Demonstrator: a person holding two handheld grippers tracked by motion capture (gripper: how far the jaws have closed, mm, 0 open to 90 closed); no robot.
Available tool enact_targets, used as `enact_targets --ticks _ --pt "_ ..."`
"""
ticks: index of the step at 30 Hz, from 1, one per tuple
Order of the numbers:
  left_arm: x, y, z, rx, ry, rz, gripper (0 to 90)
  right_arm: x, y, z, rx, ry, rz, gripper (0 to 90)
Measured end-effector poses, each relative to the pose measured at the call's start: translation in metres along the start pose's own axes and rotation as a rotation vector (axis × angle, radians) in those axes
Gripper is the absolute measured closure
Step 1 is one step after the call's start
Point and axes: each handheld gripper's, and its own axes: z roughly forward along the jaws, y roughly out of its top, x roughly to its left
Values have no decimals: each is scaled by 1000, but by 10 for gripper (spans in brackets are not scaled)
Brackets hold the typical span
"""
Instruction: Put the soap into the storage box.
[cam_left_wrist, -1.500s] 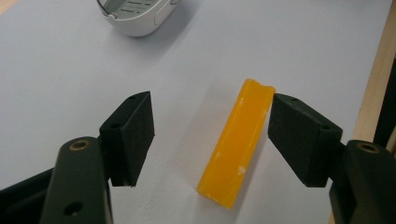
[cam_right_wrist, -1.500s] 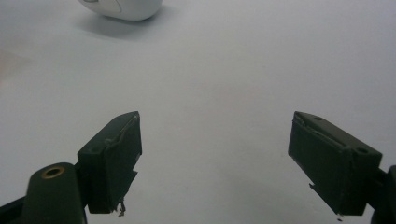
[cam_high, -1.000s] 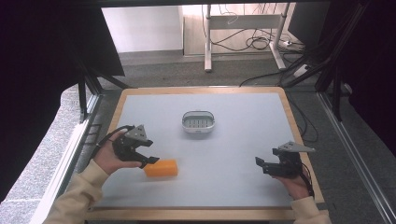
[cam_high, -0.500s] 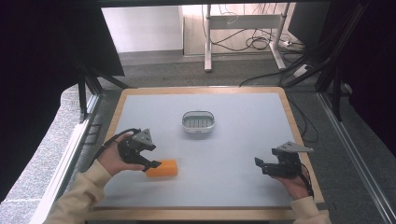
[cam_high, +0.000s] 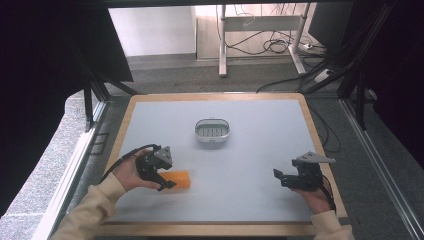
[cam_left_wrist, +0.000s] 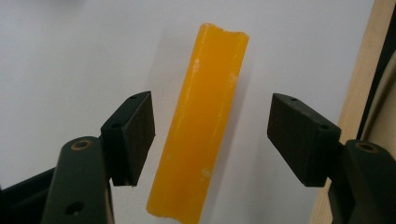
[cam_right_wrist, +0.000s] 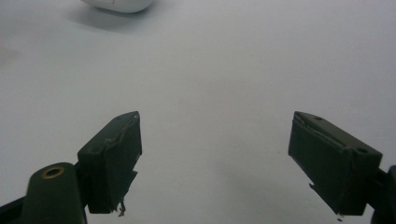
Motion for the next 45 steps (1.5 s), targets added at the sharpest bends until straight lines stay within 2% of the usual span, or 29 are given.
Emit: enact_targets --ticks 4,13,17,18,21,25,31,40,45 --pt "1 1 6 17 7 9 325 1 0 1 -1 3 -2 178" --pt "2 2 21 80 2 43 398 0 0 0 2 -2 -2 178" --pt "3 2 27 122 14 53 466 0 -1 1 7 -2 -1 178" --pt "5 2 27 123 14 47 528 0 -1 1 10 -3 -2 177" --pt "8 2 27 123 -9 40 554 -1 -1 1 7 -5 1 178" --pt "9 1 27 123 -22 51 584 -1 -1 1 6 -6 1 177" --pt "10 1 29 131 -35 40 586 -1 -1 1 6 -6 -1 177" --pt "12 1 30 139 -49 60 617 -2 -1 1 8 -9 -1 178" --pt "12 2 30 140 -54 55 619 -2 -1 1 7 -9 -1 178"
